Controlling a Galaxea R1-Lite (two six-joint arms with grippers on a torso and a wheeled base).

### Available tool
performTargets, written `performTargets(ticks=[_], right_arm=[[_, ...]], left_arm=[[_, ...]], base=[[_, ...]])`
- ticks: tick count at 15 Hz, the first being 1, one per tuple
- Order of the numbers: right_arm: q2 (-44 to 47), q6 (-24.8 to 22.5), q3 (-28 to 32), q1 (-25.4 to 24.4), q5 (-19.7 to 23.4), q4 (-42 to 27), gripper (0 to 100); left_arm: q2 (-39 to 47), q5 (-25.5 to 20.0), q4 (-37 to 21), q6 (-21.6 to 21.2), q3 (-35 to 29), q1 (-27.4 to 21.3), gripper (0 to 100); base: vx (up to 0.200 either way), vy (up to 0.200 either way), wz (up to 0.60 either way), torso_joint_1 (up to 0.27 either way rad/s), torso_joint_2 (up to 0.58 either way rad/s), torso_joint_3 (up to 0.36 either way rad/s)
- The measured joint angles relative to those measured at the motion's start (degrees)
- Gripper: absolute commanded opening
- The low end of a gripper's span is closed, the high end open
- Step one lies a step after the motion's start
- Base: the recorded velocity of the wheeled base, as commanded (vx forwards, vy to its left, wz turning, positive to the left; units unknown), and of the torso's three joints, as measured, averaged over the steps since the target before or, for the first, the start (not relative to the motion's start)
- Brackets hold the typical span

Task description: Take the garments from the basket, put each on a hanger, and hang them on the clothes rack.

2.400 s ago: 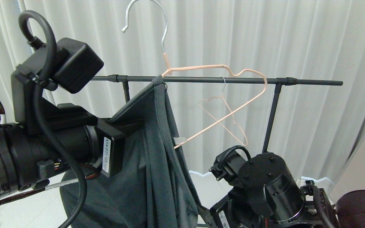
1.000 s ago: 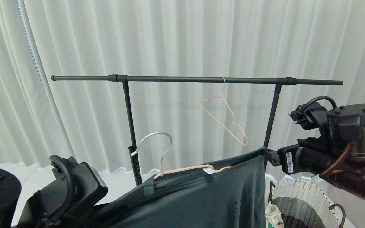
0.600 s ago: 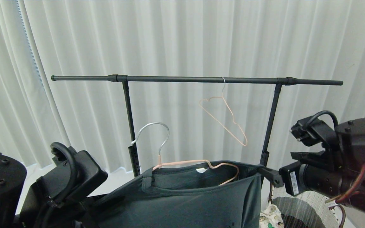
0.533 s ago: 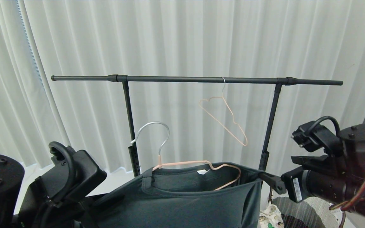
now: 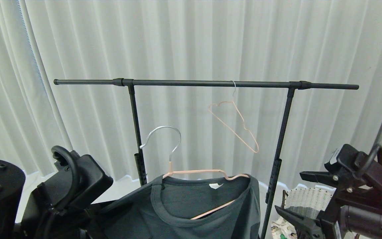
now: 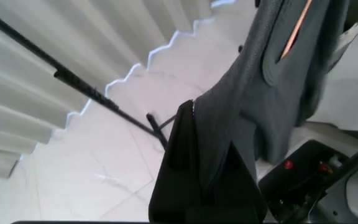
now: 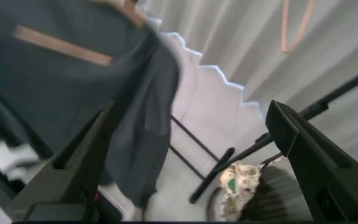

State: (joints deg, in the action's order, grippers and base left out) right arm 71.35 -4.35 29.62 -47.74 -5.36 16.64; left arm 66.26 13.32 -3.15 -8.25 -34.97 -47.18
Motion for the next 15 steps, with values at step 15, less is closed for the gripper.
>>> performTargets(ticks=[15], right_arm=[[11.7,-14.9,20.1,-10.1,21.6,-19.0,100]], left_arm=[[0.5,-9.8,7.0,-13.3,1.8,-4.8,0]], base=[[0.000,0.000,0.00,0.000,0.00,0.000]])
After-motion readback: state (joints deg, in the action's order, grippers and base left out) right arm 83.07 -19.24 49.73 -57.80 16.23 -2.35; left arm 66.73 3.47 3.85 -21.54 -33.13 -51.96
